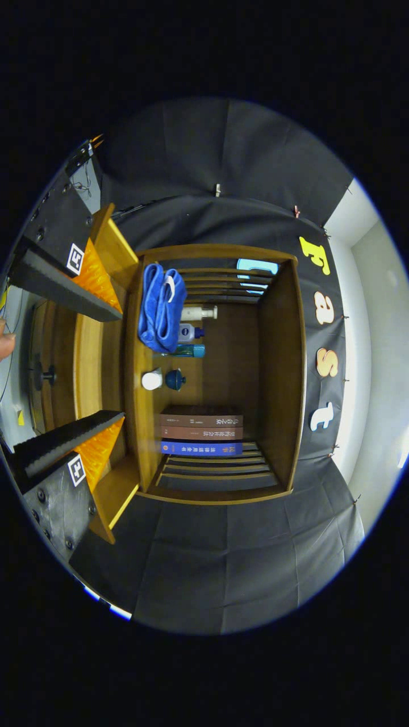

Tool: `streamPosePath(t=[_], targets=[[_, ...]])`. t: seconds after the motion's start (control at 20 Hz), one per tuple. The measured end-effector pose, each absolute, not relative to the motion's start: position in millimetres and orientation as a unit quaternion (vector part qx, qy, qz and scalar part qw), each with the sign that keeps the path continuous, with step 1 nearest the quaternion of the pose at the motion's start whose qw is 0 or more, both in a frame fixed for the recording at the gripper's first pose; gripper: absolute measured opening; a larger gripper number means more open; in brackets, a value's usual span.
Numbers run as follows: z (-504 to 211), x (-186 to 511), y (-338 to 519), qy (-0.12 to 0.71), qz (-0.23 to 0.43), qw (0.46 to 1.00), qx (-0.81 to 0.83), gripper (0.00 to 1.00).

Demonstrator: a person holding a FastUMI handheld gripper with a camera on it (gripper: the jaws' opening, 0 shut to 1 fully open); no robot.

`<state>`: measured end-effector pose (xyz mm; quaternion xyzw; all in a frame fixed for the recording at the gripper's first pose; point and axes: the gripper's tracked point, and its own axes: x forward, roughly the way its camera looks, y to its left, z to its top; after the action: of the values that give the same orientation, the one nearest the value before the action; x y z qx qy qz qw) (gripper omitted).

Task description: Pull open the drawer, take out the items inside it, and place them on the countertop above the cabinet.

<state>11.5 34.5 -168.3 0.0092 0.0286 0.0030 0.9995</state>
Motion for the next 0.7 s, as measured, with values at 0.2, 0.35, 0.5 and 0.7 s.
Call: streamPosePath(t=[0.2,0.35,0.5,0.7], targets=[[-218,3,31,0.033,0.005,0.999,0.034,0.99],[-255,7,24,0.045,-0.002,0.999,0.023,0.98],[-276,14,24,0.050,0.000,0.999,0.019,0.98],[-294,22,22,0.059,-0.009,0.997,0.047,0.98]])
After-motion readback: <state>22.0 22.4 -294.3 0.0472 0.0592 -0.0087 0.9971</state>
